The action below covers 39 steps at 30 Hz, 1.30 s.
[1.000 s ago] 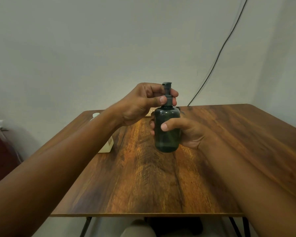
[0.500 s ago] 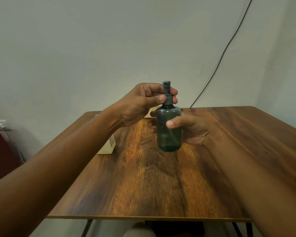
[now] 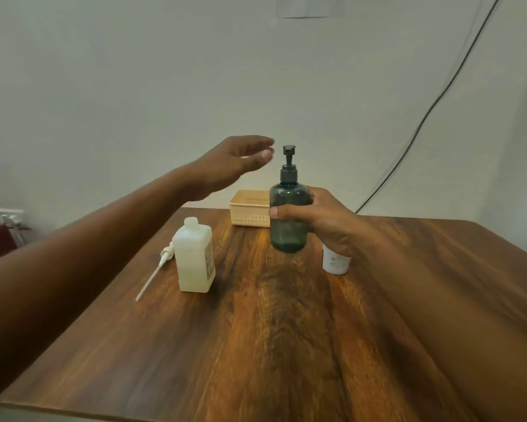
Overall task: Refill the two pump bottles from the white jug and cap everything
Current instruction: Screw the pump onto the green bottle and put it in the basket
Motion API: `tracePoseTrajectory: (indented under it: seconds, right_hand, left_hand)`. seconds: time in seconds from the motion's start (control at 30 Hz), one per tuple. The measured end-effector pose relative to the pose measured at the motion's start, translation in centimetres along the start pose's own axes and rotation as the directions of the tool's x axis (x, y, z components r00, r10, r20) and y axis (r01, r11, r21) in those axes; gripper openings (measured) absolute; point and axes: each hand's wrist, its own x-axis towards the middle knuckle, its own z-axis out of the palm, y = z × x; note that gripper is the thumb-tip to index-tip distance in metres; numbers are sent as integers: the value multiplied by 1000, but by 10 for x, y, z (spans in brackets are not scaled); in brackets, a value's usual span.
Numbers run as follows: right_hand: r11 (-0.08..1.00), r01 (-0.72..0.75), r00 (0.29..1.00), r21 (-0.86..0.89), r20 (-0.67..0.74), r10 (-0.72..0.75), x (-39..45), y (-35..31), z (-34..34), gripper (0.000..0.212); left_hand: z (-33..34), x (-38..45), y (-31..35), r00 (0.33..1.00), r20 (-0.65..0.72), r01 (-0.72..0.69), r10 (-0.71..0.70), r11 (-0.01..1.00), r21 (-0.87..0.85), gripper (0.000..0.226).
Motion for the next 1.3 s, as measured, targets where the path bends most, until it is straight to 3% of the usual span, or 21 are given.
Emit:
tracePoseTrajectory:
  seconds: [0.17, 0.43, 0.87, 1.3]
  right_hand:
    - [1000, -20, 997, -8, -73, 19, 45, -4, 11, 57]
    - [996, -23, 986, -81, -166, 10, 145, 14, 18, 59]
    - [972, -96, 967, -217, -253, 39, 311, 85, 11, 67]
    - [885, -229, 935, -405, -345, 84, 392, 157, 25, 68]
  left_hand:
    - [-36, 16, -45, 997, -61, 61, -49, 972, 228, 65]
    - [-63, 55, -131, 991, -82, 137, -110, 813, 566, 69]
    - [-33, 125, -260, 980, -81, 194, -184, 760, 620, 70]
    - [-18, 148, -332, 971, -67, 218, -229, 738, 639, 70]
